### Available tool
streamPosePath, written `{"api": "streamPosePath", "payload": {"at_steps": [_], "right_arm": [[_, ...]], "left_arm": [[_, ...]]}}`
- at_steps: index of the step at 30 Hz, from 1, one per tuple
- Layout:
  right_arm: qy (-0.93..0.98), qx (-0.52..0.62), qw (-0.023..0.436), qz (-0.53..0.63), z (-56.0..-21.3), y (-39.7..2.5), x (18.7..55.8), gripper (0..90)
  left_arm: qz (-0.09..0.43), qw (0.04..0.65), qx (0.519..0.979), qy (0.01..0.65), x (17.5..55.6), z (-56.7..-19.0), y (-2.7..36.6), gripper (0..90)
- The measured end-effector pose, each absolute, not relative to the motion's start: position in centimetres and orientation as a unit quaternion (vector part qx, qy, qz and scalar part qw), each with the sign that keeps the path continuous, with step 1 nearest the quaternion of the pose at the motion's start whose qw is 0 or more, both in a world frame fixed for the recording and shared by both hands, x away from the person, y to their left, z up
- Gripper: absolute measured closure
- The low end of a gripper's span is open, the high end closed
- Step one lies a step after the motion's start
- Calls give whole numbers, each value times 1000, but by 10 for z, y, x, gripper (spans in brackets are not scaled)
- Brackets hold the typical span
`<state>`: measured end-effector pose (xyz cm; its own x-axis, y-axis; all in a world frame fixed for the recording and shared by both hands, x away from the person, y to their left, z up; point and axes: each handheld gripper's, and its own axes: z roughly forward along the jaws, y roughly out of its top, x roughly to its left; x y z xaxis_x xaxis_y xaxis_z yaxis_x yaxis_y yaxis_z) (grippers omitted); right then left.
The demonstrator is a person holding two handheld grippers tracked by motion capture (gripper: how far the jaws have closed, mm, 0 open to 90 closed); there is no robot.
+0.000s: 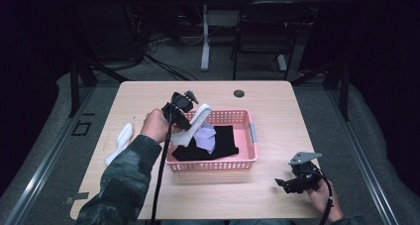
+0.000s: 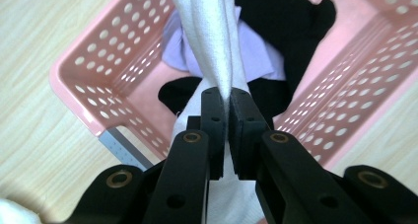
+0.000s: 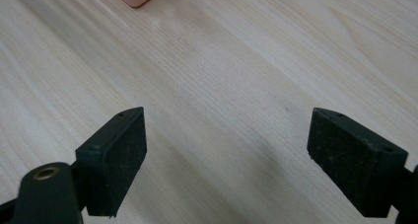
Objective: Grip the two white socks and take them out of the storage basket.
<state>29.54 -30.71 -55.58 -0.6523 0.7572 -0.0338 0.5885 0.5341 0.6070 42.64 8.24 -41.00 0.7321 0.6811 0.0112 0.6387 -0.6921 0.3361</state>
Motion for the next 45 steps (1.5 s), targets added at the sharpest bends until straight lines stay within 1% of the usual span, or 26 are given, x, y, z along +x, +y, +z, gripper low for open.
{"api": "streamPosePath", "payload": {"at_steps": [5, 11, 18, 27, 33, 35, 41, 45], "right_arm": [[868, 385, 148, 278, -555, -306, 295, 145], [867, 385, 149, 280, -555, -307, 295, 145], [866, 387, 151, 279, -555, -307, 294, 145], [868, 384, 152, 276, -555, -307, 294, 145], [868, 384, 150, 276, -555, -307, 294, 145], [868, 385, 147, 278, -555, -306, 295, 145], [868, 385, 147, 279, -555, -306, 295, 145], [867, 386, 147, 279, -555, -306, 294, 145]], "left_arm": [[80, 158, 918, 354, 424, -395, 82, 859], [95, 155, 915, 362, 424, -379, 93, 859], [102, 168, 907, 373, 423, -370, 109, 859], [114, 157, 898, 395, 418, -363, 134, 859], [122, 158, 883, 426, 413, -362, 166, 858], [122, 158, 879, 432, 412, -363, 170, 859], [123, 147, 866, 462, 410, -371, 201, 859], [123, 150, 857, 478, 408, -373, 218, 859]]}}
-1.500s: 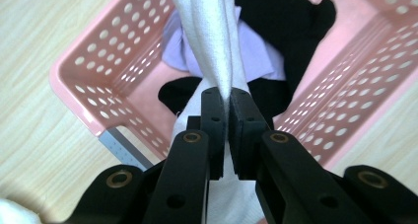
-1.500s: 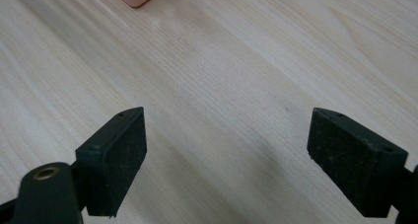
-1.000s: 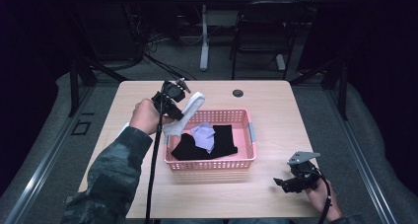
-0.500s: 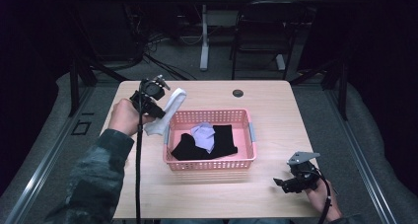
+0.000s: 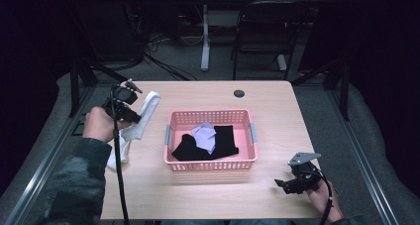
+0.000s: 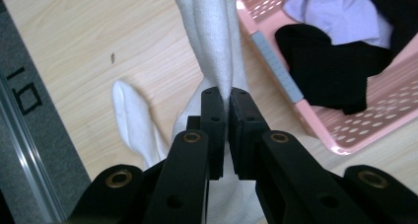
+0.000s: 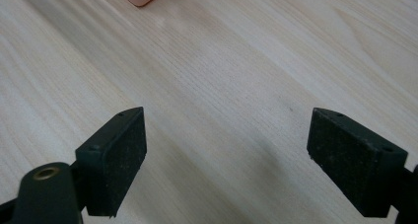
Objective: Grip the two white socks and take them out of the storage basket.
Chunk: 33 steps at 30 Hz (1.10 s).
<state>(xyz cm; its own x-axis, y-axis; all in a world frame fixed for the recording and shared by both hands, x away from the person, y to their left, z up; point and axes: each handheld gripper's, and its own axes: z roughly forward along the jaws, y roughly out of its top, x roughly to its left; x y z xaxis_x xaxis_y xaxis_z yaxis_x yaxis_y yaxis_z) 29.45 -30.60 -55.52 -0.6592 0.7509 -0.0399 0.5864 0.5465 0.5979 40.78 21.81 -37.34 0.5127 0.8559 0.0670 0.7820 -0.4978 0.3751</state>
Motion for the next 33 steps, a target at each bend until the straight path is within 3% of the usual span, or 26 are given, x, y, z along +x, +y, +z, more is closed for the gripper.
{"api": "streamPosePath", "payload": {"at_steps": [16, 33], "right_arm": [[868, 386, 148, 276, -555, -306, 294, 145], [867, 387, 148, 277, -556, -305, 295, 145]], "left_arm": [[98, 137, 824, 540, 405, -420, 266, 859], [50, 120, 791, 598, 409, -507, 294, 854]]}}
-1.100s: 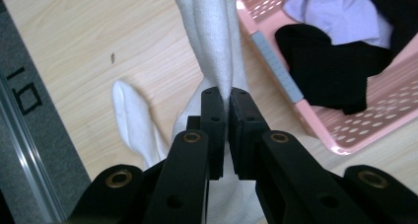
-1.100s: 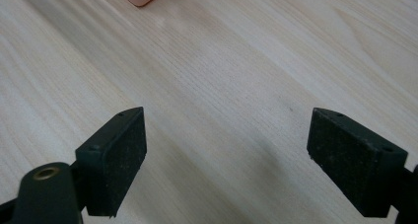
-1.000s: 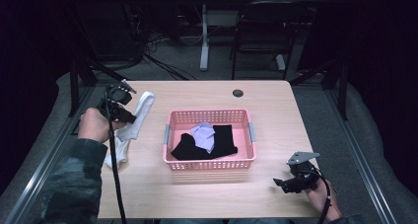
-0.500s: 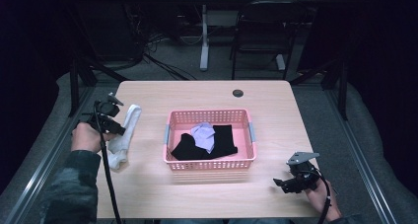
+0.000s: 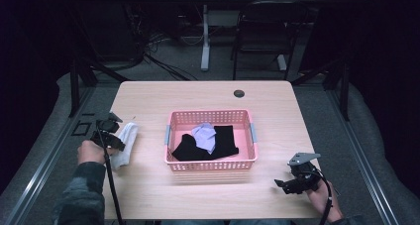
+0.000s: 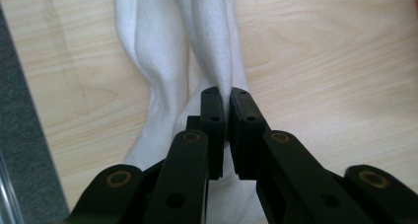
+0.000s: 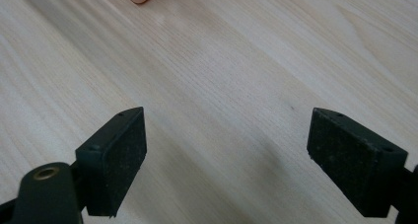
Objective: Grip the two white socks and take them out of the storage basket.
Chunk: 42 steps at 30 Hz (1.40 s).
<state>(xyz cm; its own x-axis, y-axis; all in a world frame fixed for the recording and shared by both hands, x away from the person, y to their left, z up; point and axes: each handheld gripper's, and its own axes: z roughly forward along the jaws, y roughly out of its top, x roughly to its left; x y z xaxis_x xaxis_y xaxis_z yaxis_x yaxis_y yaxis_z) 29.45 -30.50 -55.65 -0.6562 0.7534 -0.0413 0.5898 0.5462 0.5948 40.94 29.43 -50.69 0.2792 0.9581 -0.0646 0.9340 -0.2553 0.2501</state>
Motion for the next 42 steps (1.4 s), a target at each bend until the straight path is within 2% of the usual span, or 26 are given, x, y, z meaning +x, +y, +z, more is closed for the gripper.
{"api": "streamPosePath", "payload": {"at_steps": [5, 10, 11, 14, 16, 17, 27, 40, 42], "right_arm": [[867, 387, 148, 277, -556, -305, 294, 145], [868, 386, 145, 277, -556, -306, 294, 145], [868, 385, 147, 275, -556, -306, 294, 145], [868, 386, 146, 277, -556, -306, 295, 145], [867, 387, 148, 275, -556, -306, 295, 145], [867, 387, 148, 275, -556, -306, 295, 145], [867, 388, 148, 275, -556, -305, 295, 145], [869, 388, 146, 271, -557, -305, 295, 145], [869, 388, 147, 270, -557, -305, 295, 145]], "left_arm": [[41, 122, 785, 606, 411, -522, 295, 827], [52, 126, 787, 602, 407, -516, 295, 712], [52, 126, 787, 602, 407, -516, 295, 655], [95, 127, 783, 601, 394, -499, 287, 383], [103, 128, 782, 601, 390, -495, 286, 265], [124, 143, 778, 599, 378, -485, 284, 168], [175, 193, 774, 577, 321, -470, 271, 2], [198, 227, 760, 576, 279, -500, 262, 0], [224, 237, 749, 577, 268, -511, 259, 0]]}}
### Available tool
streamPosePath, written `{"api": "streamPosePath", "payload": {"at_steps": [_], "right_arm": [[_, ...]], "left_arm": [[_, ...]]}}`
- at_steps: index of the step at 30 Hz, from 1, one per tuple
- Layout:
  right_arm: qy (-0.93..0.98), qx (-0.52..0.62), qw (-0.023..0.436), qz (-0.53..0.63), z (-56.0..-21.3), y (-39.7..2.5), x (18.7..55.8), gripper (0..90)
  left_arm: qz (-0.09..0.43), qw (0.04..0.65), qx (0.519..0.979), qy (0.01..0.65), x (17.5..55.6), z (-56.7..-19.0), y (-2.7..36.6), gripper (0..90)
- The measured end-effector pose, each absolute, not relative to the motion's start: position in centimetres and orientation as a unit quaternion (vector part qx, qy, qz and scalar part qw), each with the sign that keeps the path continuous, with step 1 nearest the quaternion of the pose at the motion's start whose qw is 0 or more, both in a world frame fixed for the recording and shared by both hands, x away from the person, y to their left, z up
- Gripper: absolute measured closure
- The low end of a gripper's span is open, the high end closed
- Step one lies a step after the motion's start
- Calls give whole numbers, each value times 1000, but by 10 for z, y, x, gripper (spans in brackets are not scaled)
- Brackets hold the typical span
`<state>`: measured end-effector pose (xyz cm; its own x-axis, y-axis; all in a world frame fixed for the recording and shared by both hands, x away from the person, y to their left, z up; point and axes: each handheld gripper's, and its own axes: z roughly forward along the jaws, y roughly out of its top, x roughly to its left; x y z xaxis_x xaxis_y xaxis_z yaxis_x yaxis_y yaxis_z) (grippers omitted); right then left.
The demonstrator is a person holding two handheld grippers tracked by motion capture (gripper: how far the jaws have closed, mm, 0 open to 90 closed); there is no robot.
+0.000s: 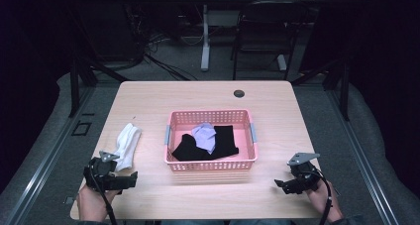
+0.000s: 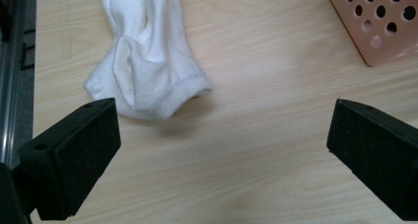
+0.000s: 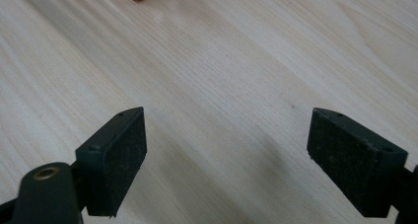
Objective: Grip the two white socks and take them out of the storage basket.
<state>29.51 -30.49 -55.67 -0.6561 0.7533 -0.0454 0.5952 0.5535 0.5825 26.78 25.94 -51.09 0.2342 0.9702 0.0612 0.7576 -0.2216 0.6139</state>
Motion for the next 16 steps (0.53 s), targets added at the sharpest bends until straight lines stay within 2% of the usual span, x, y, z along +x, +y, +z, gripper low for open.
{"api": "streamPosePath", "payload": {"at_steps": [4, 8, 16], "right_arm": [[868, 389, 147, 271, -557, -305, 295, 145], [870, 385, 148, 270, -557, -305, 296, 145], [872, 385, 148, 265, -558, -303, 298, 145]], "left_arm": [[232, 258, 731, 587, 259, -526, 262, 0], [236, 238, 742, 580, 259, -532, 265, 0], [246, 235, 744, 575, 260, -537, 269, 0]]}}
